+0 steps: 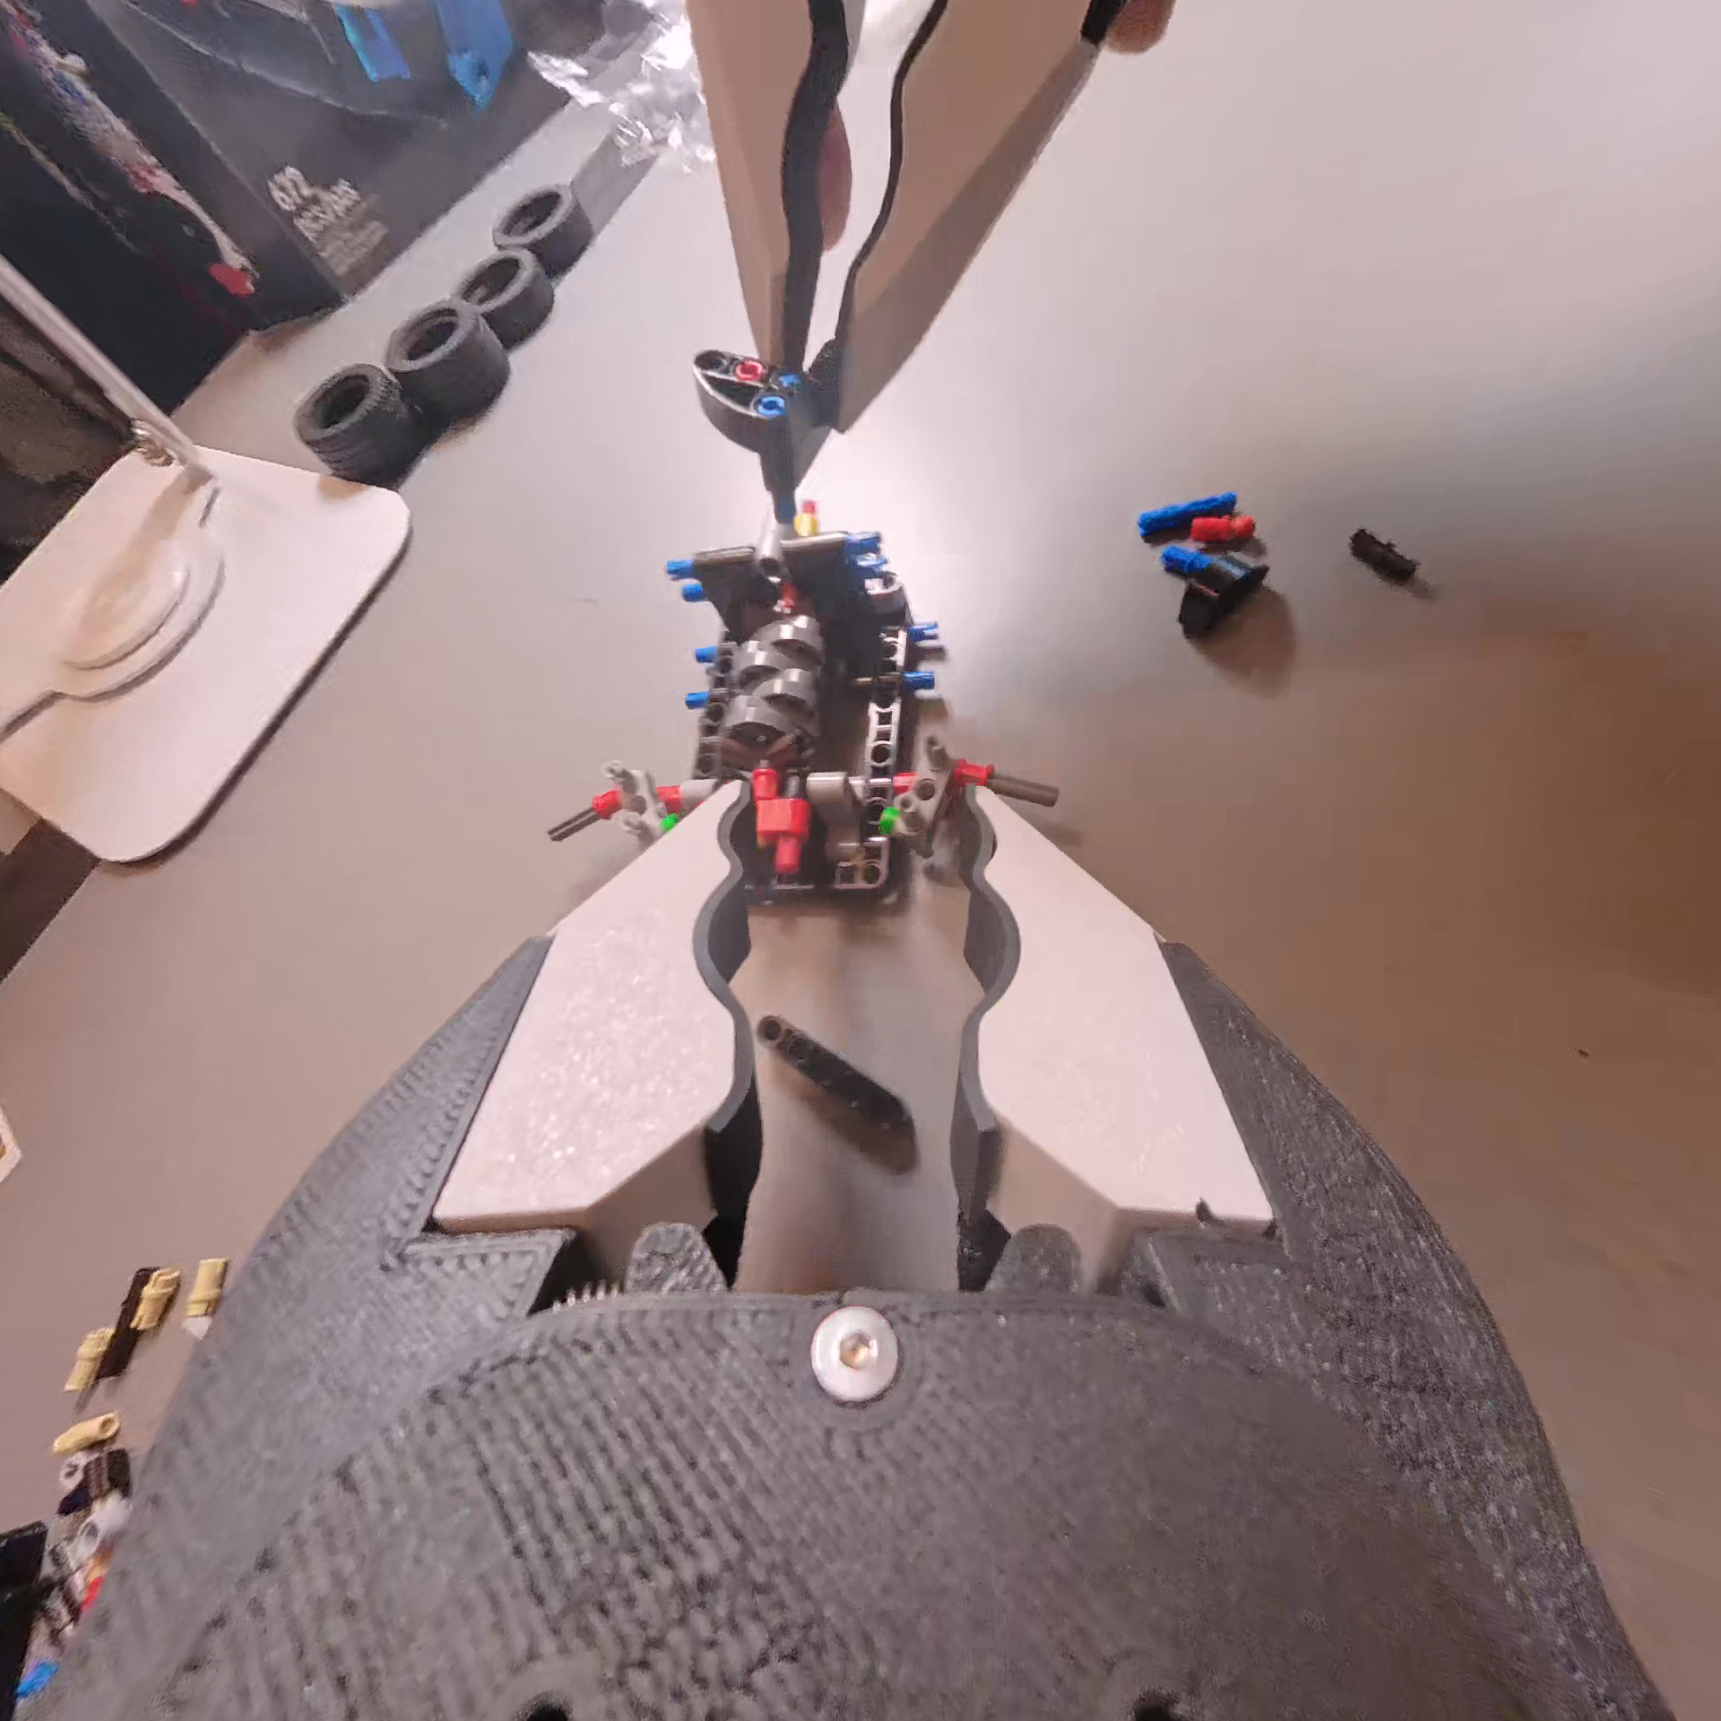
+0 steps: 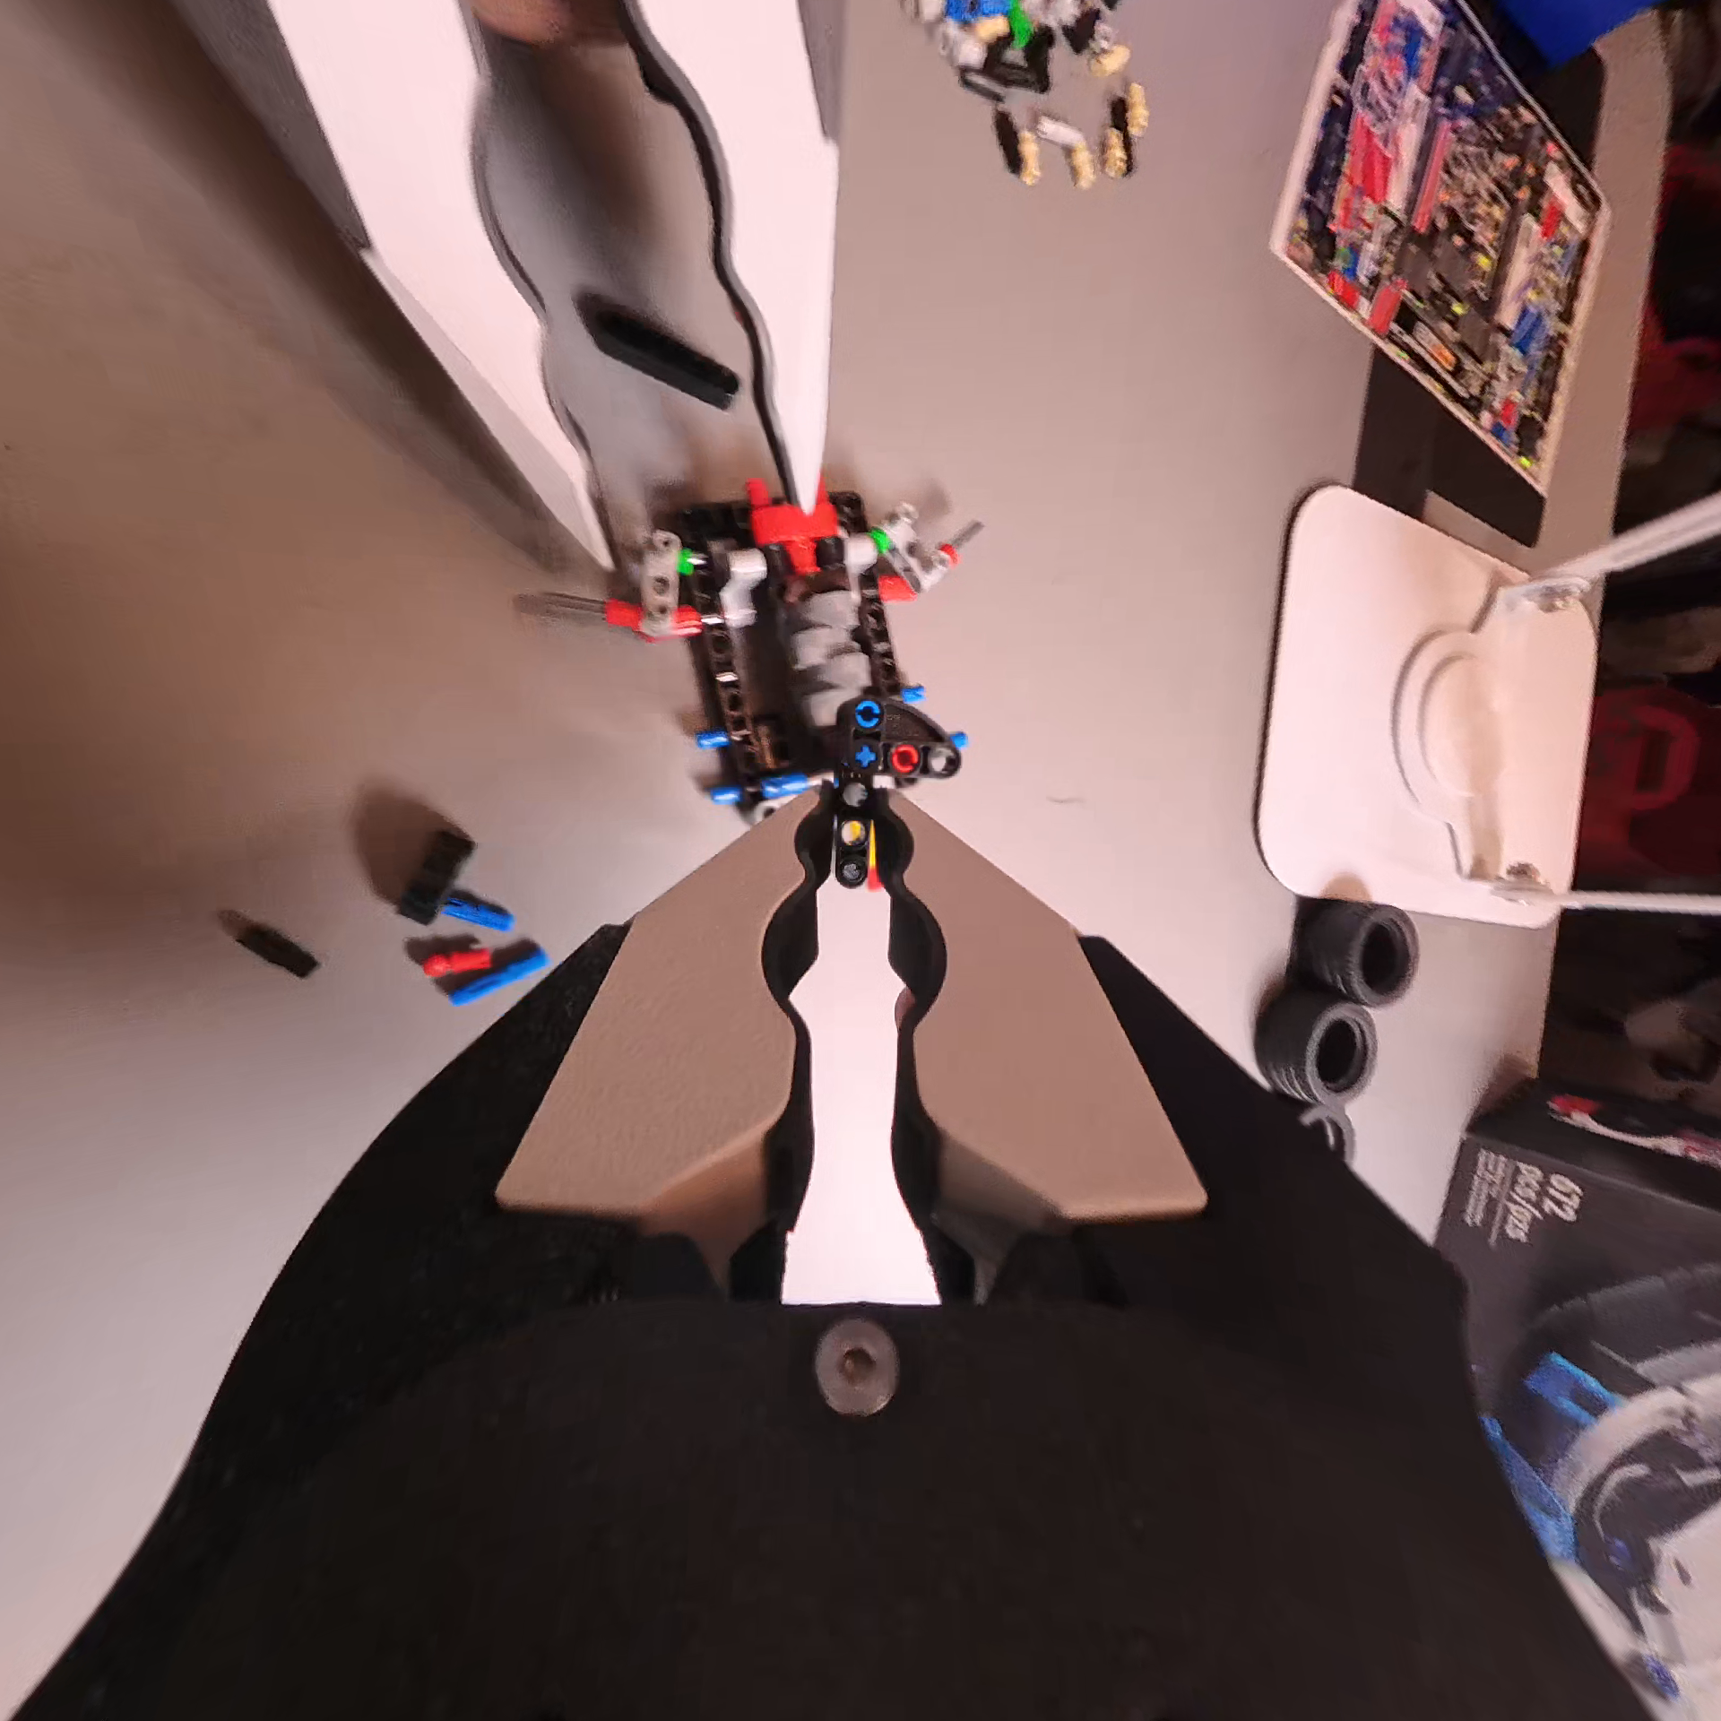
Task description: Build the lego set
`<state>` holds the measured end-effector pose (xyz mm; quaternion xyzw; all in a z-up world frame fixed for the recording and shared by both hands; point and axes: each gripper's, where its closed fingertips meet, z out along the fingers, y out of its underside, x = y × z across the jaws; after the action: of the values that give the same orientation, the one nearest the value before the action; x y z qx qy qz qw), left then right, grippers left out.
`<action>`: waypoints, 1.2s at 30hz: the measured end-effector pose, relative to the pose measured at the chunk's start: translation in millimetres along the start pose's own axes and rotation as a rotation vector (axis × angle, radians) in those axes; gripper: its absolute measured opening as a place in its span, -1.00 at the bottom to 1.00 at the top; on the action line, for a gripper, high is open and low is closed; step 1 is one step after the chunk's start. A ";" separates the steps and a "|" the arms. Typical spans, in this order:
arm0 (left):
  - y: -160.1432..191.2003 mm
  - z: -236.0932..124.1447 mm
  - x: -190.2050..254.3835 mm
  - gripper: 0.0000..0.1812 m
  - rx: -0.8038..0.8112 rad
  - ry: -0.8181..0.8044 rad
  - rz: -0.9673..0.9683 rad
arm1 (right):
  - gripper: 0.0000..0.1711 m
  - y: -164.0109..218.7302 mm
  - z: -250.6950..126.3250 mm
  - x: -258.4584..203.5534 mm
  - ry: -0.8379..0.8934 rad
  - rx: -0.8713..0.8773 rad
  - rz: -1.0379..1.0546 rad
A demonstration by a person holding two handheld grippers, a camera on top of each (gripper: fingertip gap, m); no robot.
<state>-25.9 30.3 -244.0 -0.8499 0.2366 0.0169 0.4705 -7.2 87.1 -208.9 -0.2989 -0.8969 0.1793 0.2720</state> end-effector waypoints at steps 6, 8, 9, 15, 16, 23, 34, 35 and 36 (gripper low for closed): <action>12.6 -9.5 -18.5 -0.28 -0.019 0.082 -0.104 | -0.94 32.5 14.3 25.8 0.029 -0.023 0.113; 25.4 -4.0 -18.0 -0.24 -0.080 0.132 -0.141 | -0.94 44.0 23.7 26.1 0.018 -0.038 0.139; 27.6 -1.2 -17.5 -0.26 -0.088 0.142 -0.132 | -0.94 46.7 28.0 23.8 0.005 -0.037 0.149; 26.0 9.1 -5.2 -0.42 -0.103 0.211 -0.056 | -0.94 43.9 35.5 2.0 -0.064 -0.032 0.145; 25.7 9.3 -3.3 -0.44 -0.101 0.217 -0.048 | -0.94 44.1 34.1 -1.5 -0.065 -0.041 0.141; 22.9 1.4 16.2 -0.59 -0.079 0.277 -0.006 | -0.95 43.8 21.0 -28.3 -0.038 -0.049 0.133; 21.1 -11.7 34.3 -0.62 -0.071 0.294 0.035 | -0.95 40.1 12.8 -41.7 -0.001 -0.032 0.145; 20.0 -13.6 33.4 -0.62 -0.063 0.293 0.031 | -0.95 40.0 9.9 -39.6 0.010 -0.030 0.148; 18.1 -15.8 32.5 -0.62 -0.051 0.294 0.024 | -0.95 39.5 6.3 -37.3 0.023 -0.025 0.152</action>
<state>-7.7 -3.1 -257.7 -0.8521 0.3125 -0.0959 0.4087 31.4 92.3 -247.2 -0.3714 -0.8707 0.1849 0.2642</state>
